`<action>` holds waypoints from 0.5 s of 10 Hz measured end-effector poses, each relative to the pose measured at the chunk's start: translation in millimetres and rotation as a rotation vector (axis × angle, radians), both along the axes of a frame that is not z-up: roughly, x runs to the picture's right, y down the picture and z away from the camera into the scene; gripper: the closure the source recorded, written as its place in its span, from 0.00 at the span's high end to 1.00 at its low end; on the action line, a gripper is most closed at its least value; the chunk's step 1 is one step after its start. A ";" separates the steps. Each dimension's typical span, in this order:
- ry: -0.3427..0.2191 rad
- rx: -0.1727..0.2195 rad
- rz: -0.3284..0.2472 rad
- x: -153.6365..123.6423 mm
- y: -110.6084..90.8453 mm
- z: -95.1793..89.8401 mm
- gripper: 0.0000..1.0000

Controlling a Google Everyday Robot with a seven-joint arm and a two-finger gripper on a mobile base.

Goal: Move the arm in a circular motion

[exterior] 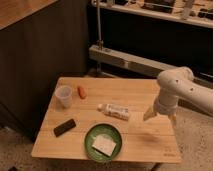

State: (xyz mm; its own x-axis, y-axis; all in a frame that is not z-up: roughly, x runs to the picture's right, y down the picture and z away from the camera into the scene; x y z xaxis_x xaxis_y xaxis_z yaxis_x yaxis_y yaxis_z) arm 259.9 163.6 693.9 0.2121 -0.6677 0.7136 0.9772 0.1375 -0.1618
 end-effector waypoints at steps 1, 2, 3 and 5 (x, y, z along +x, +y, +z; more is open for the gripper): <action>-0.003 -0.011 -0.024 -13.4 19.4 -14.5 0.80; 0.002 -0.025 -0.038 -19.3 37.0 -26.4 0.80; 0.003 -0.041 -0.052 -26.6 55.2 -37.4 0.80; -0.005 -0.054 -0.139 -57.0 77.6 -55.0 0.80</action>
State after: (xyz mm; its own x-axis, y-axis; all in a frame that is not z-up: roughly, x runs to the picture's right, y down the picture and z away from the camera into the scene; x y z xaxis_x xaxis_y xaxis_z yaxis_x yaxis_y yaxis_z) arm 202.9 241.2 638.9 0.1171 -0.6509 0.7501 0.9870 -0.0077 -0.1608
